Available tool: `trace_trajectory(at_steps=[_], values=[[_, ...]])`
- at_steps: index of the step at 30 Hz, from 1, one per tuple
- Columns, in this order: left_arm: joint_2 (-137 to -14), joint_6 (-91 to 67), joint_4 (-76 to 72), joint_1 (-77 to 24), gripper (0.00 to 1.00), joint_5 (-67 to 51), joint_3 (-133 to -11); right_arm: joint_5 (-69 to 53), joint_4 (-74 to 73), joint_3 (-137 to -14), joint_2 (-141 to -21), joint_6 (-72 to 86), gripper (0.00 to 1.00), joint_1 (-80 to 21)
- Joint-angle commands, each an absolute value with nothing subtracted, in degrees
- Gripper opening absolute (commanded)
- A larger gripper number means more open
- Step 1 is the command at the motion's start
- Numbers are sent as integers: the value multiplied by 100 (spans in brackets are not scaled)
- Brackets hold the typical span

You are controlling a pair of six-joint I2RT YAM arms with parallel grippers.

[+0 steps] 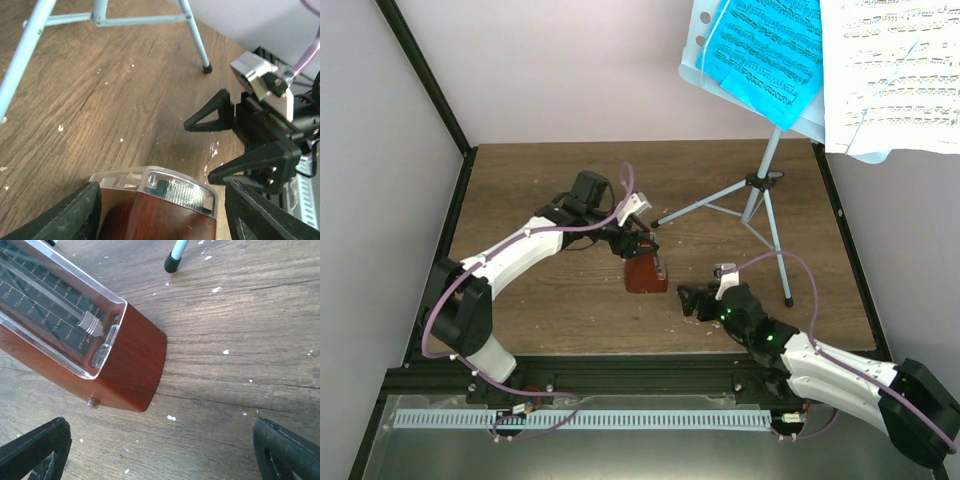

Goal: Pack up the instrument practice props

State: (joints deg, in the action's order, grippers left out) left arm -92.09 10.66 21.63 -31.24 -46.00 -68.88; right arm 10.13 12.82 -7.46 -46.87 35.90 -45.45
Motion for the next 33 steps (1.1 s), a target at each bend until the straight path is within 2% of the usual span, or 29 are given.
trace_trajectory(at_steps=[1, 6, 14, 19, 27, 33], values=[[-9092, 1493, 2572, -3391, 69, -4161, -6757, 1102, 1130, -647, -4501, 3691, 100, -4518], [-9018, 1586, 2634, -3499, 69, -3798, -6710, 1132, 1089, -586, -4412, 3725, 100, -4516], [-9097, 1406, 2536, -3507, 53, -3823, -6721, 1048, 1141, -589, -4410, 3676, 100, -4518], [-9452, 1181, 2739, -3481, 46, -3499, -6996, 439, 1330, -708, -4520, 3415, 100, -4513], [-10040, 596, 2910, -3133, 39, -3951, -7435, -426, 1378, -1328, -5559, 3366, 100, -4546], [-10099, 415, 2961, -3086, 38, -3736, -7517, 383, 1068, -1975, -6440, 3370, 100, -4985]])
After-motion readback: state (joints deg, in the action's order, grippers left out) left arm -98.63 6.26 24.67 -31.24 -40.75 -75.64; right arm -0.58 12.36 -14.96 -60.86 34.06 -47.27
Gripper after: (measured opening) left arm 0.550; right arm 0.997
